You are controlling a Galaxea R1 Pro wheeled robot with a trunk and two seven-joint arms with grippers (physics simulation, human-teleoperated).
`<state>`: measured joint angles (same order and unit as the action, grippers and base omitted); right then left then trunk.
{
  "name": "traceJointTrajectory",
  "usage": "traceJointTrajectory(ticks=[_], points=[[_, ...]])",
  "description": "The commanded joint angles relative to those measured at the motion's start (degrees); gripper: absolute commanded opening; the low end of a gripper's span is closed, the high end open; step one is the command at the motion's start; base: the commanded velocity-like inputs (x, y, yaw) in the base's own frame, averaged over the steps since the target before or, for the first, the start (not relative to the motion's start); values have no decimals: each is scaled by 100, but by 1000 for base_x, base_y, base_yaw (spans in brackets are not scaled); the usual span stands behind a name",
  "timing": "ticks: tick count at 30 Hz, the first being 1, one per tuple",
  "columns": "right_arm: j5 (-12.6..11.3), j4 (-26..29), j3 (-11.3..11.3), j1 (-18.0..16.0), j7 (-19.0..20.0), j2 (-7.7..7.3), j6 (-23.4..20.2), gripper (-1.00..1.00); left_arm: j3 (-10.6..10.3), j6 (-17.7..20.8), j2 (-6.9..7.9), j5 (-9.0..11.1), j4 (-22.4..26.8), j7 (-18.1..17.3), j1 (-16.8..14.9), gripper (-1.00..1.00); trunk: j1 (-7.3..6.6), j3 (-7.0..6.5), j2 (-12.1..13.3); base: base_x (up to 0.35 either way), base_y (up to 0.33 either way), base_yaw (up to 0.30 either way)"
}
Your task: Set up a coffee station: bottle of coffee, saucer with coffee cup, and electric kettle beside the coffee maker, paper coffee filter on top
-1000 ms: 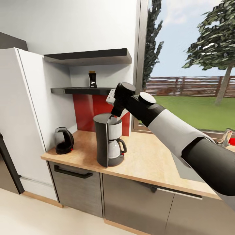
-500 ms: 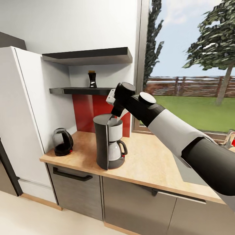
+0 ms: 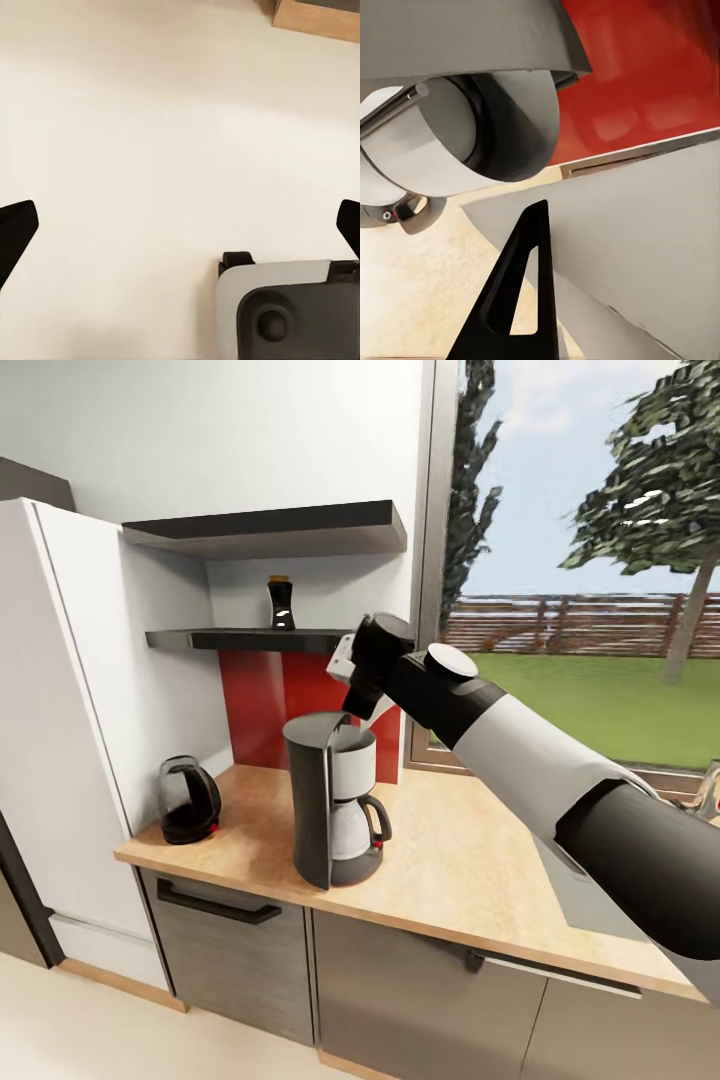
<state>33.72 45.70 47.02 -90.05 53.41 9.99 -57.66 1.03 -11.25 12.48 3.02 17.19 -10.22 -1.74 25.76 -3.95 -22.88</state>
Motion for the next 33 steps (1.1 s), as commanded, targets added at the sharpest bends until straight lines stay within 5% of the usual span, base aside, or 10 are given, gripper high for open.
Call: traceJointTrajectory(ticks=[1, 33], points=[[58, -8, 8, -4, 56, 0, -8, -100, 11, -13, 0, 31, -6, -38, -2, 100, 2, 3, -4, 4, 0, 0], [56, -44, 18, 4, 56, 0, -8, -100, -6, -31, 2, 23, -6, -67, -2, 100, 2, 3, -4, 52, 39, 0]])
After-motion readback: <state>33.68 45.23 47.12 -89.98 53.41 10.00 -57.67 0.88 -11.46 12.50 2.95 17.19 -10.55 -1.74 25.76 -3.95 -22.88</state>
